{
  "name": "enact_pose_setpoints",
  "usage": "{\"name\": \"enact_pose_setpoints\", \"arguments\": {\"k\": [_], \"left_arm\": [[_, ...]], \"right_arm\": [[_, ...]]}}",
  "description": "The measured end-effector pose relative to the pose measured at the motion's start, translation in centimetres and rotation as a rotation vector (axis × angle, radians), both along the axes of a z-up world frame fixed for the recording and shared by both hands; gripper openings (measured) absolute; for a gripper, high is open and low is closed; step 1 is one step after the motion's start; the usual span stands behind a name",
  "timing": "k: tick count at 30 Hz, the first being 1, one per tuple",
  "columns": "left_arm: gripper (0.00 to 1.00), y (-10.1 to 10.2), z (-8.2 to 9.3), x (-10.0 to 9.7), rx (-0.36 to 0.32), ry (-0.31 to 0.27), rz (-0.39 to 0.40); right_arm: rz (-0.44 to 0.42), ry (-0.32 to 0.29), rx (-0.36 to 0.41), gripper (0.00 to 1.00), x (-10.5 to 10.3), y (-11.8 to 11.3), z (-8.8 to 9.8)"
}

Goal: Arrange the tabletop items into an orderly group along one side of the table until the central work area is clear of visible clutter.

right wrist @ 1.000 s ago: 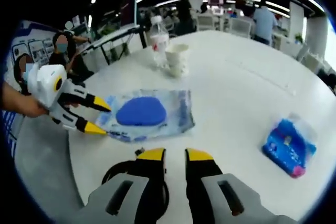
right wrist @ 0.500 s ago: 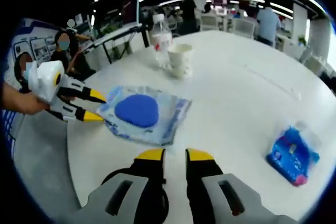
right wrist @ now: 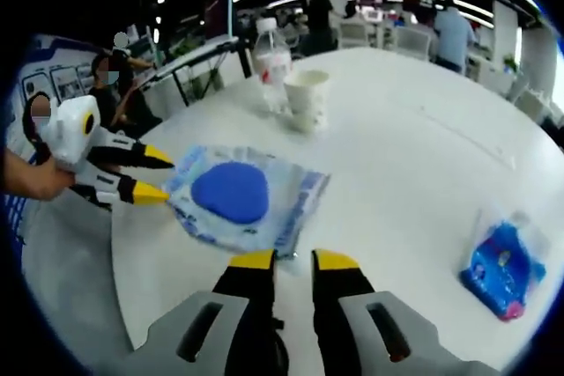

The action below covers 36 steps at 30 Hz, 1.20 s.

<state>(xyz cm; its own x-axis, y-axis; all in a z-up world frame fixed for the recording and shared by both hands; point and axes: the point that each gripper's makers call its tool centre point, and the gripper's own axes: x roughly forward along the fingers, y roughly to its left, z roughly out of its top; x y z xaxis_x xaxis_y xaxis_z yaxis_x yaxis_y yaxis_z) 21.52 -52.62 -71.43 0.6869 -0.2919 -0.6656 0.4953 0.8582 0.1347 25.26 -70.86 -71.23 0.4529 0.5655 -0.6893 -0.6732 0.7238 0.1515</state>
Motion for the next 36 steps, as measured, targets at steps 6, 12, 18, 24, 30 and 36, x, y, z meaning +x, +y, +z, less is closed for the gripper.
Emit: {"name": "enact_pose_setpoints", "arguments": {"k": [6,12,18,24,30,36], "left_arm": [[0.29,1.4,-1.0,0.2,0.007,0.037,0.058],[0.23,1.8,-1.7,0.0,-0.025,0.080,0.100],[0.16,1.7,-1.9,0.5,-0.056,0.107,0.117],[0.14,1.6,-2.3,0.8,-0.102,0.139,0.152],[0.11,1.5,-2.6,0.9,-0.131,0.157,0.166],[0.03,1.3,-2.4,1.2,-0.135,0.155,0.159]], "right_arm": [[0.003,0.008,0.001,0.12,0.3,0.6,-0.4],[0.007,0.018,-0.010,0.12,0.4,0.9,-1.0],[0.007,0.024,-0.015,0.12,0.9,1.1,-1.5],[-0.003,0.033,-0.013,0.10,1.3,1.2,-1.8],[0.014,0.040,-0.021,0.03,1.1,1.6,-2.1],[0.046,0.021,-0.046,0.00,1.0,1.7,-1.6]]}}
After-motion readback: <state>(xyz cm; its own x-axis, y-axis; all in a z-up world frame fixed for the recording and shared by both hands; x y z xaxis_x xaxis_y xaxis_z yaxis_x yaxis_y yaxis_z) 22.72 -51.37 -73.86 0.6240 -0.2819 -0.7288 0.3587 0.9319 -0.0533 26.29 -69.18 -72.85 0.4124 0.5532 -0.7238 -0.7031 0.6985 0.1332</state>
